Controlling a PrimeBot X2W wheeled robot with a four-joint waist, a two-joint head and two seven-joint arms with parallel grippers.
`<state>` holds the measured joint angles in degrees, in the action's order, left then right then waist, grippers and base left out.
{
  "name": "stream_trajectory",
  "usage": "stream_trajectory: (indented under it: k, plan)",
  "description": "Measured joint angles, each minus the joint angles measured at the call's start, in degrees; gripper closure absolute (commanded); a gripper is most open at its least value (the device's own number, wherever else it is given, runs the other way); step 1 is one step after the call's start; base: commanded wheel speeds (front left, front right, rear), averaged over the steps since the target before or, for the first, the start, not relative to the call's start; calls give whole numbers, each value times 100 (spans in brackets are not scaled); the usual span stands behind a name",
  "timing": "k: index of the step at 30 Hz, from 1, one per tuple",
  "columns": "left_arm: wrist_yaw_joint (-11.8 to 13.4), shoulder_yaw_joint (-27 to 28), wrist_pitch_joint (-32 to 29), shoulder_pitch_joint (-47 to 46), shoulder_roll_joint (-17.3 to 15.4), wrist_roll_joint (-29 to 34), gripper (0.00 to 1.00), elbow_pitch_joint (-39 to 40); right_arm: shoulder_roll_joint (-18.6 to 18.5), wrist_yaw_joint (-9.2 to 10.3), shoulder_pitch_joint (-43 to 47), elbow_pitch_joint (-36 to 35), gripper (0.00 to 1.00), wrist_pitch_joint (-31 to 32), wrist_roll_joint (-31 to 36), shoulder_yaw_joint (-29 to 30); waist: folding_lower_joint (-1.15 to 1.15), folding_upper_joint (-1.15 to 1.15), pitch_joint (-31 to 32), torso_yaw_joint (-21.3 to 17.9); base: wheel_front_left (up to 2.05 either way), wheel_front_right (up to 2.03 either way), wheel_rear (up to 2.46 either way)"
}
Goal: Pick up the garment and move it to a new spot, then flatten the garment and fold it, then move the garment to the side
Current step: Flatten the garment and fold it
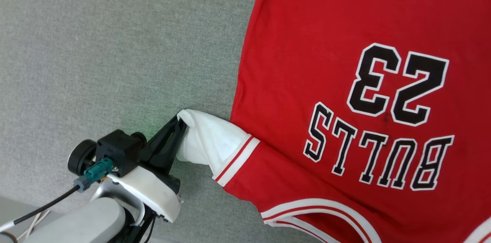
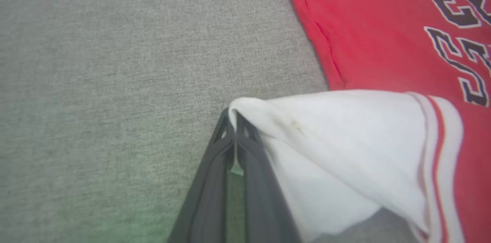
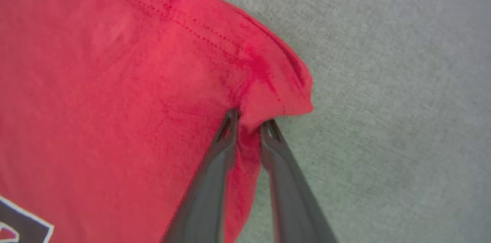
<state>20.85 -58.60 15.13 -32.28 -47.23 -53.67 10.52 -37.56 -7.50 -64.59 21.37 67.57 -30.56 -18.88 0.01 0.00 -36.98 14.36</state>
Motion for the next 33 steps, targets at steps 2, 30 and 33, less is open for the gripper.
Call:
stream_trajectory:
  k: [2, 30, 33]
  plan:
    - [9, 20, -1, 79, -2, -1, 100, -35, 7, -1, 1, 2, 100, -90, -91, -114, 0, 0, 106, -46, 0, 0, 0]
    - [433, 558, -7, 1796, -448, -153, 100, 280, -2664, -1, 4806, -2115, 100, -2665, -2441, -587, -1, 0, 2093, -1388, 0, 0, 0]
    - [432, 617, -7, 1836, -456, -145, 100, 296, -2551, -1, 5717, -2053, 100, -2932, -2491, -405, -2, 0, 2138, -1446, 0, 0, 0]
